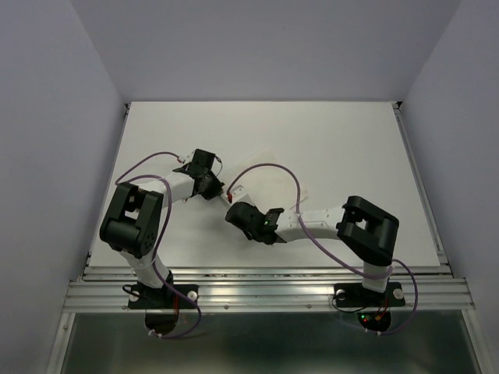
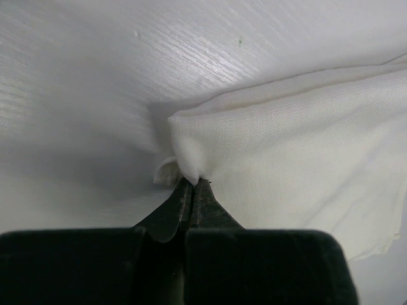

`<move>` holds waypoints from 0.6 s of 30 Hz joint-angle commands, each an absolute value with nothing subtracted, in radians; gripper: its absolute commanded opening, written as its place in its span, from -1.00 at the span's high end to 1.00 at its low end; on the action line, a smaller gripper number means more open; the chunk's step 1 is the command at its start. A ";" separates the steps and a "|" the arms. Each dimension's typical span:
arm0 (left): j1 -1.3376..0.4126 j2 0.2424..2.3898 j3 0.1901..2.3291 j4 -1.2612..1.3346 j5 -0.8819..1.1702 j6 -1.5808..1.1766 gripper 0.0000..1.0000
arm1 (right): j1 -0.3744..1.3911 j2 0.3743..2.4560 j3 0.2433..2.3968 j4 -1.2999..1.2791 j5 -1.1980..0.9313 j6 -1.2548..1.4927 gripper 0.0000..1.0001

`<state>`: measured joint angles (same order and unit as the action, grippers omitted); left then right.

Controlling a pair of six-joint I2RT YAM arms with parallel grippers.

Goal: Fold the napkin into a case and place the utensils inside
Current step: Turn over the upper triangle folded napkin at the center of the board.

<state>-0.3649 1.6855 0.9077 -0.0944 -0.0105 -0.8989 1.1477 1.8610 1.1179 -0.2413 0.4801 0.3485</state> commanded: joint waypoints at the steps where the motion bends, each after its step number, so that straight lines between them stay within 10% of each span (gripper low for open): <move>1: -0.365 1.664 0.936 -0.097 -0.005 -0.884 1.00 | 1.123 1.833 1.083 -0.298 0.604 0.350 0.99; 13: -0.382 1.873 1.635 -0.161 0.250 -0.743 1.00 | 0.747 1.663 1.282 -0.209 0.773 0.088 0.99; 18: -0.382 1.801 1.519 -0.060 0.310 -0.690 1.00 | 0.747 1.574 1.142 -0.163 0.729 0.024 0.99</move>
